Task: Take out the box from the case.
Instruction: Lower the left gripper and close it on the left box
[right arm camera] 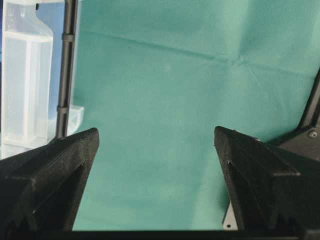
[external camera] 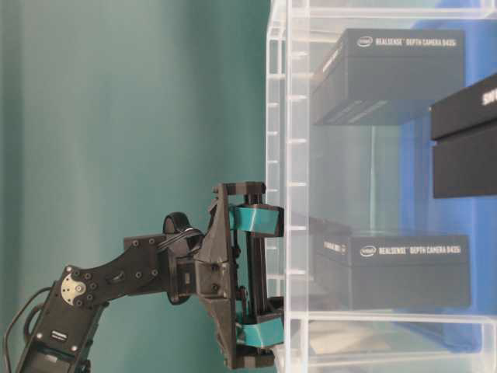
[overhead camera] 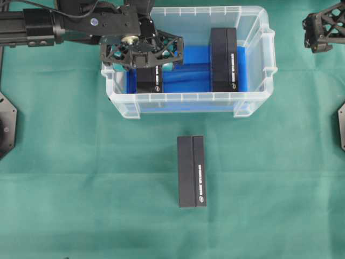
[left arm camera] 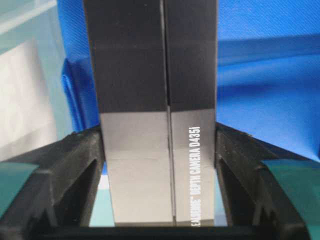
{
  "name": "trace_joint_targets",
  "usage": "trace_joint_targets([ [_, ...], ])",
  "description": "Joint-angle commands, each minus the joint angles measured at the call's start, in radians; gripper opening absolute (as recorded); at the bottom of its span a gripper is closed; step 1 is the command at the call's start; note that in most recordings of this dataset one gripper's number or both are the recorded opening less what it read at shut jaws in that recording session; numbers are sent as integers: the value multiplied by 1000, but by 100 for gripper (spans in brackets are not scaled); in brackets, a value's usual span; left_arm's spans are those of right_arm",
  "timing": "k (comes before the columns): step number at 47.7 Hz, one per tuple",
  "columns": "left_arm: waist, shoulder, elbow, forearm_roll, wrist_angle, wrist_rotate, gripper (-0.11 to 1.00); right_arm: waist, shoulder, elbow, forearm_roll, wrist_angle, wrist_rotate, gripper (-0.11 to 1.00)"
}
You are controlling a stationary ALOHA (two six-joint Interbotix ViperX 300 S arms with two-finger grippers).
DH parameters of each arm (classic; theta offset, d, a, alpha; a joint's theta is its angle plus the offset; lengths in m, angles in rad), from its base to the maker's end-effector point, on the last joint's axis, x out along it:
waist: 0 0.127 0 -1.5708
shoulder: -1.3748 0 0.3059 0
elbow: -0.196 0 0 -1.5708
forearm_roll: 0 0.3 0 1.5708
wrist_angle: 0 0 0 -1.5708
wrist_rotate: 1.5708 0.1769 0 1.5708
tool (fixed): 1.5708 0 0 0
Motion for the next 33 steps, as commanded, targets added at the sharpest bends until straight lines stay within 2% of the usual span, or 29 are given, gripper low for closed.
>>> trace_joint_targets([
  [1,-9,-15,-20,-5,-5,-5,60,3,-11,-9,2,-5,0,91],
  [22,-11,-23,-34,-5,8,-5,60,3,-15,-9,2,-5,0,91],
  [33,-12,-38,-81,-5,89,2,60,3,-17,-9,2,-9,2,91],
])
